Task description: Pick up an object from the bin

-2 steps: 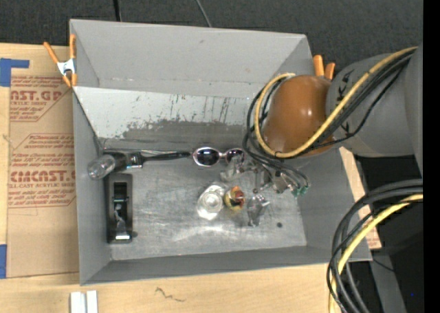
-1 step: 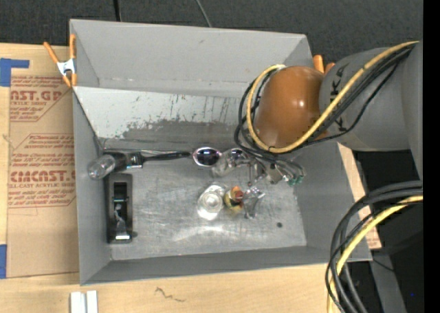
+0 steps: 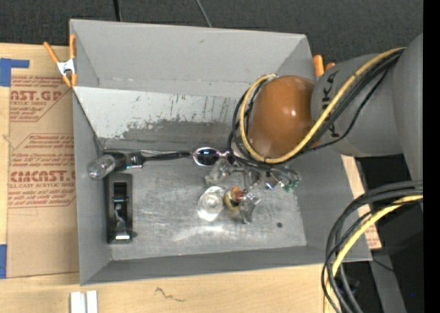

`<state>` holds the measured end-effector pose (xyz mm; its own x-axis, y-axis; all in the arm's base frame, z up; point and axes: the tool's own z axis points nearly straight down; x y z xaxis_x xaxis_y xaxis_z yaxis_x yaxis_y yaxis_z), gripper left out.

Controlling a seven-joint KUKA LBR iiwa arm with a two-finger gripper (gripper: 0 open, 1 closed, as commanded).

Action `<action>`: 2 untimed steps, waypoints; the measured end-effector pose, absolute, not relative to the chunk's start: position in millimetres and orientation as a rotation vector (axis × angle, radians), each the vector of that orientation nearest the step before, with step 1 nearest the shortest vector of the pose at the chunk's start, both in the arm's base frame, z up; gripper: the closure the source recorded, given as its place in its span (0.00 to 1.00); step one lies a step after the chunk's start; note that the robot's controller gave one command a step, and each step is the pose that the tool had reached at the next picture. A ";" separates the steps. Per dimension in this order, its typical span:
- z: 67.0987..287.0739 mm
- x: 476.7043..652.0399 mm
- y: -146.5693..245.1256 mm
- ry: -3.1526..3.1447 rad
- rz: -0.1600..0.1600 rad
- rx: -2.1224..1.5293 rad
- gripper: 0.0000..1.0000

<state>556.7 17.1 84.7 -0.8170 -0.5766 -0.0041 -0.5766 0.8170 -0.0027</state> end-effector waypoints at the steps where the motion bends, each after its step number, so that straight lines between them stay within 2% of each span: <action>1: 74.1 560.9 35.9 2.738 -0.008 -1.518 1.00; 2: 74.1 560.9 35.9 2.738 -0.007 -1.518 1.00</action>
Offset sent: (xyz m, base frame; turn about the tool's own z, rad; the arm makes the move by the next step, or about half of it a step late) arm 0.0000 0.0000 0.0000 0.0000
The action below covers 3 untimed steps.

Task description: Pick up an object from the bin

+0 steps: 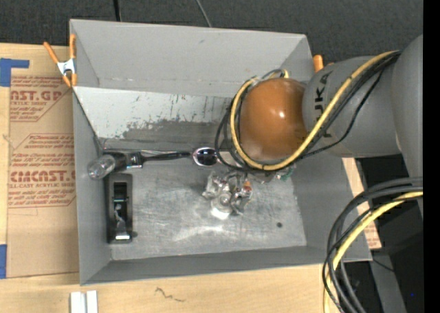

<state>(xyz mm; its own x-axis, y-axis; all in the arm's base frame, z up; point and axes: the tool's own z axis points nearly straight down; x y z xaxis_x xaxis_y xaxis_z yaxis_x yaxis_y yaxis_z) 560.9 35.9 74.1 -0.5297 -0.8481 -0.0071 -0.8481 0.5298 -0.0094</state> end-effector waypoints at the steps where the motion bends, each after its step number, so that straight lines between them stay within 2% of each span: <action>1: 78.0 559.5 36.0 2.742 -0.004 -1.520 1.00; 2: 96.1 556.4 36.8 2.752 0.007 -1.527 1.00; 3: 116.8 558.6 37.2 2.747 0.002 -1.522 1.00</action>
Offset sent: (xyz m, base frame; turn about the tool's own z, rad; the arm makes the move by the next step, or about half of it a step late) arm -0.0001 -0.0001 0.0739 0.0000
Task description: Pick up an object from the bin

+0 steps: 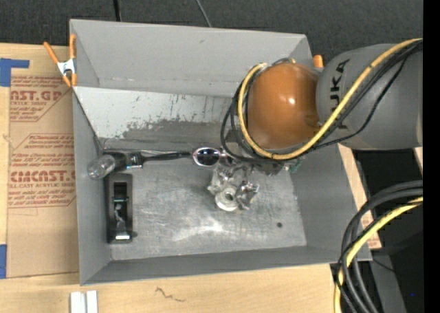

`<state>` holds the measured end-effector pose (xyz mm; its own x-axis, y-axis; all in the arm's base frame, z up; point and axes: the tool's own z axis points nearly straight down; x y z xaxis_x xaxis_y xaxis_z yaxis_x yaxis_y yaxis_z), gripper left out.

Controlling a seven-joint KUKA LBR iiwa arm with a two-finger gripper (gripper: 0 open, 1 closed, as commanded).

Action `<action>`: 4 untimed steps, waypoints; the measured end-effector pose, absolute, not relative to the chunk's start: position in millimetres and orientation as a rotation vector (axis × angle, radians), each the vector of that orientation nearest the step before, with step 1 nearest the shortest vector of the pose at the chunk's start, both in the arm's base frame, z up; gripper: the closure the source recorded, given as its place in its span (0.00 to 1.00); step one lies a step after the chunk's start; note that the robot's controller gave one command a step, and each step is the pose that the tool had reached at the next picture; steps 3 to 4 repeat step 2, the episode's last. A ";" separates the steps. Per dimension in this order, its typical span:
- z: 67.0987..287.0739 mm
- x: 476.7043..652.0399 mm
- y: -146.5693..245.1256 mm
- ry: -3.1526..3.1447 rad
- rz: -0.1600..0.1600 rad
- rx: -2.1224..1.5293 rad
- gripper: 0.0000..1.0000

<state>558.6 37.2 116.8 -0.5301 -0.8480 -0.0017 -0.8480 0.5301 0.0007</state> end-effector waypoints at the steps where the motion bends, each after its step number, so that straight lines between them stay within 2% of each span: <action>1: 128.9 558.4 37.5 2.746 0.002 -1.522 1.00; 2: 143.9 557.4 37.6 2.748 0.004 -1.524 1.00; 4: 143.9 557.4 37.6 2.748 0.004 -1.524 1.00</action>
Offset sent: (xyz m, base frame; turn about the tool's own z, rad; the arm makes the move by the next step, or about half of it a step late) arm 0.0000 0.0000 0.0094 0.0000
